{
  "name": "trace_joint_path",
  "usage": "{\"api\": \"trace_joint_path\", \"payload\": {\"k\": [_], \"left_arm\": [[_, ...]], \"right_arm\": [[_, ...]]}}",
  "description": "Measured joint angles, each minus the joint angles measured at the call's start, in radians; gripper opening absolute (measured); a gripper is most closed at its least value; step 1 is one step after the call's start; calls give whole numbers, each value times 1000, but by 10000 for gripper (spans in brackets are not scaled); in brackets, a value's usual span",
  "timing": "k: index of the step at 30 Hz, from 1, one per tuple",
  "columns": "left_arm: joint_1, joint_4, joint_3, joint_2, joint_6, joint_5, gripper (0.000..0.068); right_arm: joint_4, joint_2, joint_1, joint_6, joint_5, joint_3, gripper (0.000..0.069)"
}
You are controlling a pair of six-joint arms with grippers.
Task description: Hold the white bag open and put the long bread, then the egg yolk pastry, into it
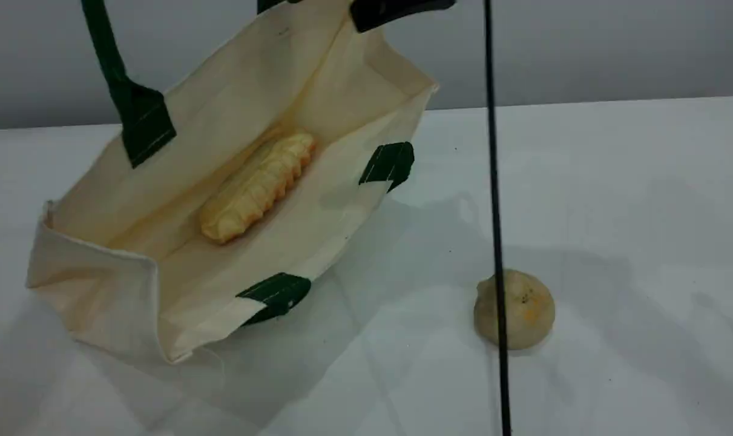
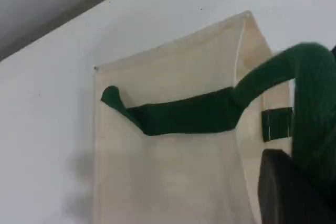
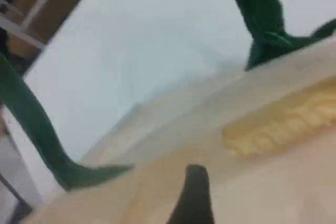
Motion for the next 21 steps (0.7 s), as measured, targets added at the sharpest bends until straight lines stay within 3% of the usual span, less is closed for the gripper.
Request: {"api": "trace_joint_path", "payload": {"k": [5,14,21], "left_arm": [[0,22,0,0,0,0,74],[0,21,0,0,0,0,74],[0,20,0,0,0,0,74]], "right_arm": [[-256,-64,-1,205,20,0,582],[-762,-174,-1,634,259,0,582],[-924,-178,-1,713,424,2,582]]}}
